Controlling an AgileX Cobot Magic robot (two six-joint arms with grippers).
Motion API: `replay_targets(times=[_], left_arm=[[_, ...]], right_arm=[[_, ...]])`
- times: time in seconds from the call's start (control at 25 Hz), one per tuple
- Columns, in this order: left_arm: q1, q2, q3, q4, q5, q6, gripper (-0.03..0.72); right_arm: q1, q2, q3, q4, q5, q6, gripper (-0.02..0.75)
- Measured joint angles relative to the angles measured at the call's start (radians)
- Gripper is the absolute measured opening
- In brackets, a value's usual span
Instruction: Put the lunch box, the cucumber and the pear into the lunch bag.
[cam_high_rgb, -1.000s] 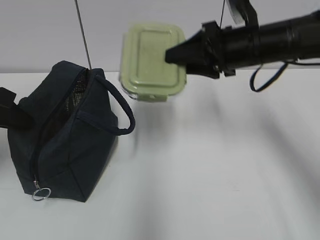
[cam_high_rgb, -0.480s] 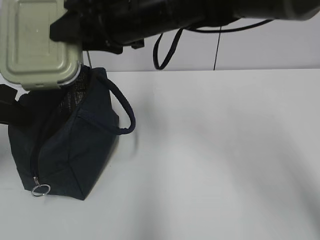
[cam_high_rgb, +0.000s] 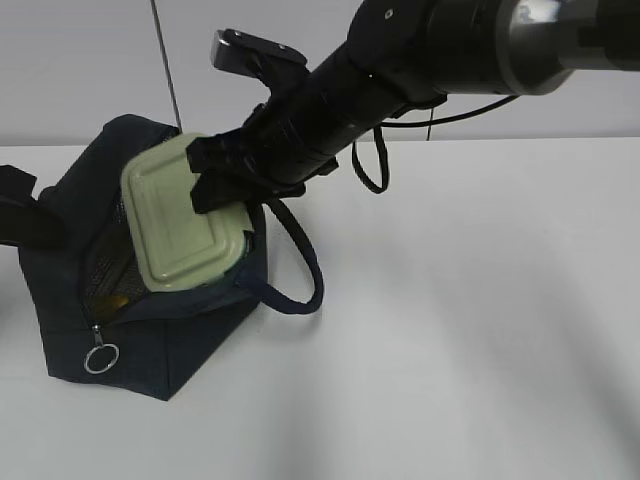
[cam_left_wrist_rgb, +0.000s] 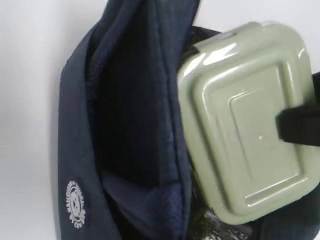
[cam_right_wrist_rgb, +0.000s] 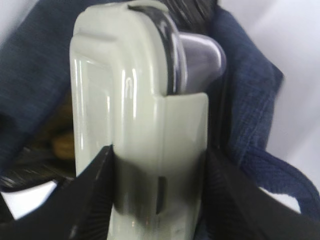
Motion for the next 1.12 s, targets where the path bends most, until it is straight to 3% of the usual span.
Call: replay_targets(times=[0.12, 0.36, 0.64, 0.96, 1.12], left_arm=[[0.0, 0.0, 0.0, -0.003, 0.0, 0.0, 0.001], [0.0, 0.0, 0.0, -0.012, 0.0, 0.0, 0.001], [0.0, 0.0, 0.0, -0.012, 0.0, 0.0, 0.001], [0.0, 0.0, 0.0, -0.011, -0.007, 0.0, 0.001], [0.0, 0.0, 0.0, -0.011, -0.006, 0.0, 0.001]], right_arm=[[0.002, 0.0, 0.0, -0.046, 0.01, 0.057, 0.359], [0.017, 0.038, -0.044, -0.032, 0.019, 0.047, 0.367], [0.027, 0.065, -0.159, 0.025, 0.1, -0.011, 0.51], [0.019, -0.032, -0.213, -0.155, 0.109, 0.093, 0.528], [0.018, 0.006, -0.213, -0.163, 0.117, 0.114, 0.528]])
